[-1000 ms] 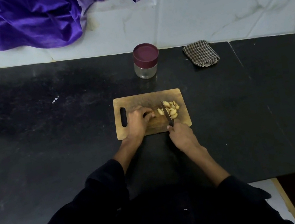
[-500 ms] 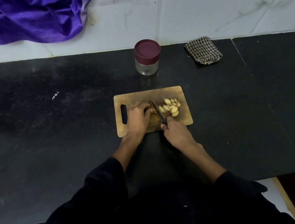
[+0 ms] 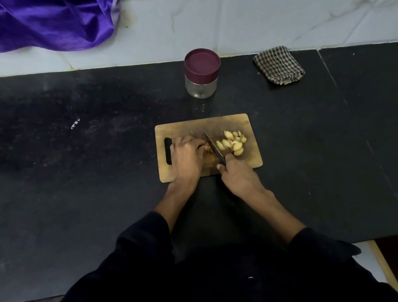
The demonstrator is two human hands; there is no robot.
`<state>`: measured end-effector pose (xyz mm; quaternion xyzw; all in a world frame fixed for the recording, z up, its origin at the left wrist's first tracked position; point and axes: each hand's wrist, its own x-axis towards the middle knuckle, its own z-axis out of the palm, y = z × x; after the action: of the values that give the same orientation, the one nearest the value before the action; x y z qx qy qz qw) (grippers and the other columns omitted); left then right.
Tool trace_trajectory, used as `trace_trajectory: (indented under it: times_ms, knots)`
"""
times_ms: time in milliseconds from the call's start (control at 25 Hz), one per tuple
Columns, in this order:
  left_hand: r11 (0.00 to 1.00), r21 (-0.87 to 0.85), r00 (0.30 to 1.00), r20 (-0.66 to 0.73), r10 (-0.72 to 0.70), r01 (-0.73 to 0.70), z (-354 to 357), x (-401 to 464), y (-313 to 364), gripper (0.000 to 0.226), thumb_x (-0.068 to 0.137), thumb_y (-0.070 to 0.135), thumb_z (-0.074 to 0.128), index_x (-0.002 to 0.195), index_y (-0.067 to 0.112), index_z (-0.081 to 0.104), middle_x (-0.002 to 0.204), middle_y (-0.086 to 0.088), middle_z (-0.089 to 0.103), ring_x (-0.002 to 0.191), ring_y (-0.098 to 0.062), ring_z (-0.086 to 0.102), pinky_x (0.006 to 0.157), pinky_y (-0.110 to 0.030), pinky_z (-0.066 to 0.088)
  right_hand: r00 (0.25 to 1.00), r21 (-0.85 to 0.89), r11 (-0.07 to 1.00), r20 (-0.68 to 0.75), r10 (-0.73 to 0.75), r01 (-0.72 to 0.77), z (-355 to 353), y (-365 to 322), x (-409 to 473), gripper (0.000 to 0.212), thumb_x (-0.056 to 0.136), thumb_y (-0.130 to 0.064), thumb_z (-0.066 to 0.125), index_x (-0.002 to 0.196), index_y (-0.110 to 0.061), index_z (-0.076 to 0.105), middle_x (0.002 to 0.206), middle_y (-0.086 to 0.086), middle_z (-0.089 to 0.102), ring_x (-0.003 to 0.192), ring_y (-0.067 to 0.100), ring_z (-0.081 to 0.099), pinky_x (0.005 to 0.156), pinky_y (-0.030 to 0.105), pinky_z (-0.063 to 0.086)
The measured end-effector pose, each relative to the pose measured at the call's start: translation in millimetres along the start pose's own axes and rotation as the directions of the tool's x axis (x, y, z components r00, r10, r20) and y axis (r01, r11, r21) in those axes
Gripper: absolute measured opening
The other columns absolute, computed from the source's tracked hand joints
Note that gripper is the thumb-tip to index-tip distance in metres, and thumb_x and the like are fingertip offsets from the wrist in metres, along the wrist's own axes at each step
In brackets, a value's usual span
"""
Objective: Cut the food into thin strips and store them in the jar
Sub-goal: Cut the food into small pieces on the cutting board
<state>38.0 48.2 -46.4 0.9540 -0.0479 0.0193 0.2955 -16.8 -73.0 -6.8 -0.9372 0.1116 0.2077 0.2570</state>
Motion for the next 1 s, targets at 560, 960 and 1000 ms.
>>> trace_trajectory:
  times_ms: [560, 960, 1000]
  knots:
    - [0.985, -0.172, 0.998, 0.063, 0.017, -0.006, -7.0, -2.3, 5.8, 0.016, 0.089, 0.006, 0.06, 0.097, 0.004, 0.073, 0.101, -0.011, 0.067, 0.089, -0.021, 0.064, 0.077, -0.017, 0.042, 0.996, -0.118, 0.991, -0.065, 0.063, -0.071, 10.6, -14.7, -3.6, 0.019, 0.102, -0.018, 0.042, 0.12, -0.01, 0.042, 0.111, 0.013, 0.064, 0.103, 0.032, 0.062, 0.073, 0.04, 0.04]
    - [0.989, -0.145, 0.993, 0.113, 0.024, -0.007, -3.2, -2.4, 3.9, 0.017, 0.092, 0.01, 0.056, 0.096, 0.008, 0.073, 0.105, -0.008, 0.063, 0.089, -0.018, 0.063, 0.079, -0.034, 0.054, 0.997, -0.147, 0.986, -0.021, 0.079, -0.081, 0.3, -29.2, 18.9, 0.029, 0.099, -0.013, 0.043, 0.127, -0.006, 0.047, 0.122, 0.017, 0.061, 0.111, 0.034, 0.06, 0.086, 0.042, 0.046]
    - [0.991, -0.134, 0.994, 0.111, 0.017, -0.002, -1.4, -2.3, 3.5, 0.017, 0.092, 0.012, 0.057, 0.097, 0.009, 0.072, 0.106, -0.008, 0.063, 0.09, -0.018, 0.064, 0.078, -0.035, 0.055, 0.997, -0.151, 0.986, -0.021, 0.076, -0.078, 1.0, -28.8, 18.5, 0.028, 0.1, -0.012, 0.043, 0.127, -0.006, 0.046, 0.122, 0.017, 0.061, 0.111, 0.034, 0.06, 0.086, 0.043, 0.046]
